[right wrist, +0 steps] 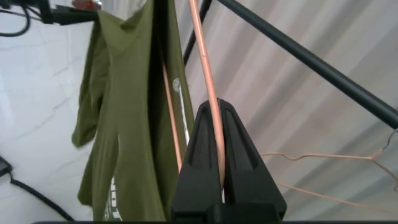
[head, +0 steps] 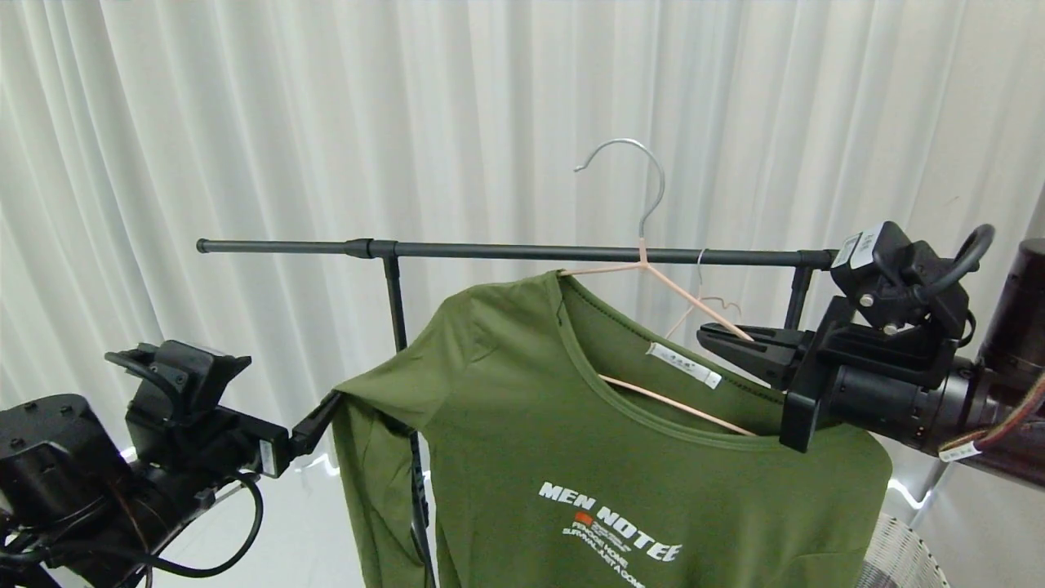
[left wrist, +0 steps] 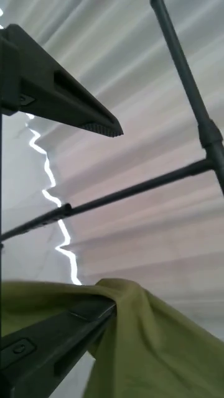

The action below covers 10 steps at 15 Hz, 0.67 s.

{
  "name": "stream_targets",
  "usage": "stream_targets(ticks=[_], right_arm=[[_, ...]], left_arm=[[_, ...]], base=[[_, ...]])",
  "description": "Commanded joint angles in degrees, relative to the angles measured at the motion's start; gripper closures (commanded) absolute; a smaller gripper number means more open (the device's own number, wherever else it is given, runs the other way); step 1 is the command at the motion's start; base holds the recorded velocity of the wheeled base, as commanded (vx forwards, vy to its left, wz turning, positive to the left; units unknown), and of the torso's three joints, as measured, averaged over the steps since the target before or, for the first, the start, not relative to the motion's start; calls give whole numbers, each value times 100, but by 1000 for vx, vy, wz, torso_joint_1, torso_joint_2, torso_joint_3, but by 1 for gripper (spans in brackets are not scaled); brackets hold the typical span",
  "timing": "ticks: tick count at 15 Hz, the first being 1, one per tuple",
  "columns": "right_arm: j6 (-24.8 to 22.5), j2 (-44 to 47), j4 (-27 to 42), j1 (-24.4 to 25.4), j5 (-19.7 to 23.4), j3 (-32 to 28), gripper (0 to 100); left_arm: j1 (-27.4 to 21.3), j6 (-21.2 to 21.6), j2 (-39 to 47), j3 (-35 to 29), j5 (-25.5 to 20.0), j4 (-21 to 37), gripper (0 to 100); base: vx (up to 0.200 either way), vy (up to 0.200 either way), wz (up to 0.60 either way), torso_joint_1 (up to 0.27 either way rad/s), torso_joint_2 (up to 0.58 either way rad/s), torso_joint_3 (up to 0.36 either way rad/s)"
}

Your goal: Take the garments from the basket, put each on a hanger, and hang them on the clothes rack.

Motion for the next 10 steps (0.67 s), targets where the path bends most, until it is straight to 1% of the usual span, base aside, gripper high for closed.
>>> stream_targets(ticks=[1, 2, 3, 4, 5, 6, 7, 8, 10], right_arm=[[57, 21, 15, -3, -113, 80, 100], [110, 65, 24, -64, -183, 71, 100], [119, 171, 32, -135, -236, 62, 100], [119, 250, 199, -231, -421, 53, 100], [128, 320, 498, -284, -737, 1, 100], [189, 399, 630, -337, -922, -52, 100], [383, 461, 665, -381, -1036, -96, 100], [550, 505, 753, -389, -1062, -158, 100], [813, 505, 1087, -381, -1247, -166, 100]], left_arm=[[-136, -480, -805, 438, 329, -3, 0], [-154, -831, -1087, 438, 346, 6, 0], [-154, -972, -1219, 438, 399, 129, 0], [-171, -1130, -1324, 438, 504, 296, 0], [-180, -1315, -1386, 438, 592, 419, 0], [-171, -1367, -1394, 402, 636, 437, 0], [-145, -1350, -1394, 235, 654, 437, 0], [-127, -1332, -1368, 121, 654, 437, 0], [-136, -1332, -1324, 77, 584, 437, 0]], base=[[0, 0, 0, 0, 0, 0], [0, 0, 0, 0, 0, 0], [0, 0, 0, 0, 0, 0], [0, 0, 0, 0, 0, 0], [0, 0, 0, 0, 0, 0], [0, 0, 0, 0, 0, 0], [0, 0, 0, 0, 0, 0], [0, 0, 0, 0, 0, 0], [0, 0, 0, 0, 0, 0]])
